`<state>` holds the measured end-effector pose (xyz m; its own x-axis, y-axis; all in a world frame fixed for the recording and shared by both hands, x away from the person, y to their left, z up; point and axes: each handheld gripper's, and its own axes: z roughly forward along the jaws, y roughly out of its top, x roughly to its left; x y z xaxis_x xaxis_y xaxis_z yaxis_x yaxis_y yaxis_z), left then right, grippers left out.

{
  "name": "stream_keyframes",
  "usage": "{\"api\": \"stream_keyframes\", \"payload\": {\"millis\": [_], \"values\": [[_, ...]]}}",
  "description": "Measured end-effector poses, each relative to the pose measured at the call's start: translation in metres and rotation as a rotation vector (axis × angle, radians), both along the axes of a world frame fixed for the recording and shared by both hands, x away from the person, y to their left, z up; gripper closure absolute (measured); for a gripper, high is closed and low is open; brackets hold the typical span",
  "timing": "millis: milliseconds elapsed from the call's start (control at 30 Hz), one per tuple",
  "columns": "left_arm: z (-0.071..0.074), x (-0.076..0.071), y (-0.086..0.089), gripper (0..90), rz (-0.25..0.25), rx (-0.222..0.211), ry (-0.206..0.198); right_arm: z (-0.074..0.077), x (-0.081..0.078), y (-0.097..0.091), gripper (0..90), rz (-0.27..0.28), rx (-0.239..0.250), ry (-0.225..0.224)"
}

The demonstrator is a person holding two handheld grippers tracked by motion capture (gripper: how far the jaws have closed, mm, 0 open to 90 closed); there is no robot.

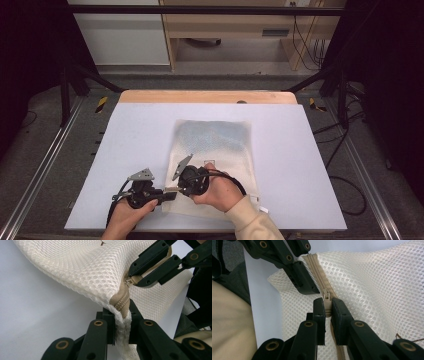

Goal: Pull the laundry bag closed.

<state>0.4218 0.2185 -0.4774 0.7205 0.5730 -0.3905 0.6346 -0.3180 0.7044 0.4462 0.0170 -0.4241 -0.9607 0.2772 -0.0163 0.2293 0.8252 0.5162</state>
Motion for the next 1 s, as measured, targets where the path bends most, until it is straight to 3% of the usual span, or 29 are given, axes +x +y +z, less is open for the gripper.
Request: {"api": "stream_keyframes", "payload": {"millis": [533,1000], "values": [[0.001,-0.001,-0.002,81.5,-0.012,0.0,-0.004,0.0,0.0,-0.005,82.2,0.004,-0.012,-0.003],[0.001,-0.002,-0.003,81.4,-0.011,-0.005,-0.006,0.001,0.0,-0.018,82.1,-0.026,-0.018,-0.01]]}}
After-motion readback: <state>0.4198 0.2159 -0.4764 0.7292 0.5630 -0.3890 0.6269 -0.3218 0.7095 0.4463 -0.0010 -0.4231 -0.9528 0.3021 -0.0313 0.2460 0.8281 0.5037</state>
